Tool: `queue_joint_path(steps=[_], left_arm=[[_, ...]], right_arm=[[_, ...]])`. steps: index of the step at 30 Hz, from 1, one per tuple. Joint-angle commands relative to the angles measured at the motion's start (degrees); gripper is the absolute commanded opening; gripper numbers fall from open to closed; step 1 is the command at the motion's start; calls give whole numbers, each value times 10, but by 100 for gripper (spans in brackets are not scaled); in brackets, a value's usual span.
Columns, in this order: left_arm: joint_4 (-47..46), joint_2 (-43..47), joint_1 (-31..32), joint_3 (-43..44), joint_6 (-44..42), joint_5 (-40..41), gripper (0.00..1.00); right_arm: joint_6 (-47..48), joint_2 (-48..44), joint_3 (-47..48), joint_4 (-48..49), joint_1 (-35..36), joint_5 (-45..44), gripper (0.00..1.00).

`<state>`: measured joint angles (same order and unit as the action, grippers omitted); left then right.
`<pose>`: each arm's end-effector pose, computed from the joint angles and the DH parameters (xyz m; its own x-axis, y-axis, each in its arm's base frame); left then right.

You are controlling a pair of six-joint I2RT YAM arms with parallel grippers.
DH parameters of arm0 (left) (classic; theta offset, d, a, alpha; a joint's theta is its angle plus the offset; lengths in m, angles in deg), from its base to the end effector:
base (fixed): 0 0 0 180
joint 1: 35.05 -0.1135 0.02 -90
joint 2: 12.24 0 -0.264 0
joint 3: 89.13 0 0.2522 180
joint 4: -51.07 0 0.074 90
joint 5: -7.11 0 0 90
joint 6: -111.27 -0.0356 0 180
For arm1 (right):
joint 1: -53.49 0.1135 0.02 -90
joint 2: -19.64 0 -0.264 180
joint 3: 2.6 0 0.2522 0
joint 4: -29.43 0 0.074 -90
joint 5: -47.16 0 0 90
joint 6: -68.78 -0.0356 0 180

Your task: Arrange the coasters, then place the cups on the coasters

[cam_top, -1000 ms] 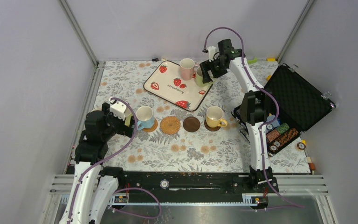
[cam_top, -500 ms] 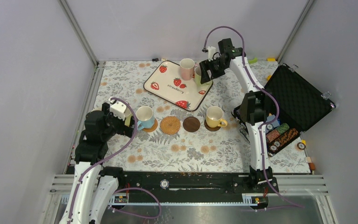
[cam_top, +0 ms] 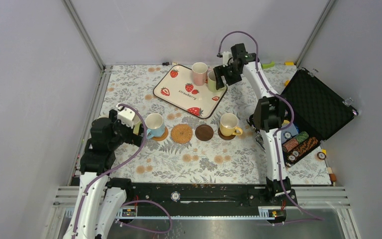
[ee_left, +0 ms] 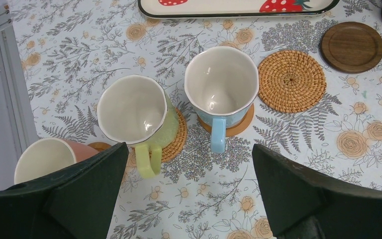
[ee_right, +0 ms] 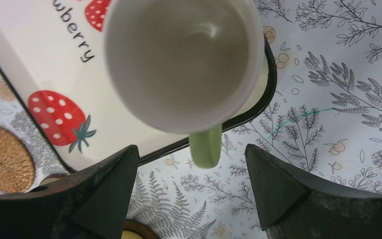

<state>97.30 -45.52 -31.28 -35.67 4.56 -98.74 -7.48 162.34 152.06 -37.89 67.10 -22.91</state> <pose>0.1323 -0.0185 0.2978 -0.3311 0.2990 -0.8950 0.4211 0.8956 0.1434 0.5199 0.1383 0.2373 -0.6795 -0.3943 -0.6188 -0.5877 0.7973 0.1374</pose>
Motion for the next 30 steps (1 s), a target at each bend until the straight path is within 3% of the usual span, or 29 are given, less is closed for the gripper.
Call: queue_joint_path(steps=[1, 9, 19, 24, 30], left_arm=[[-29, -8, -3, -6, -6, -14, 99], [-29, -9, -3, -7, -6, -13, 99], [-28, -9, -3, -6, -6, -16, 99], [-28, -9, -3, -6, -6, -16, 99], [-27, -8, -3, -6, -6, -15, 99]], right_arm=[[-13, 21, 49, -8, 5, -28, 86], [-7, 29, 62, -9, 15, -63, 82], [20, 52, 97, -28, 42, -120, 66], [15, 56, 104, -29, 42, -130, 49], [13, 59, 109, -30, 42, -139, 21]])
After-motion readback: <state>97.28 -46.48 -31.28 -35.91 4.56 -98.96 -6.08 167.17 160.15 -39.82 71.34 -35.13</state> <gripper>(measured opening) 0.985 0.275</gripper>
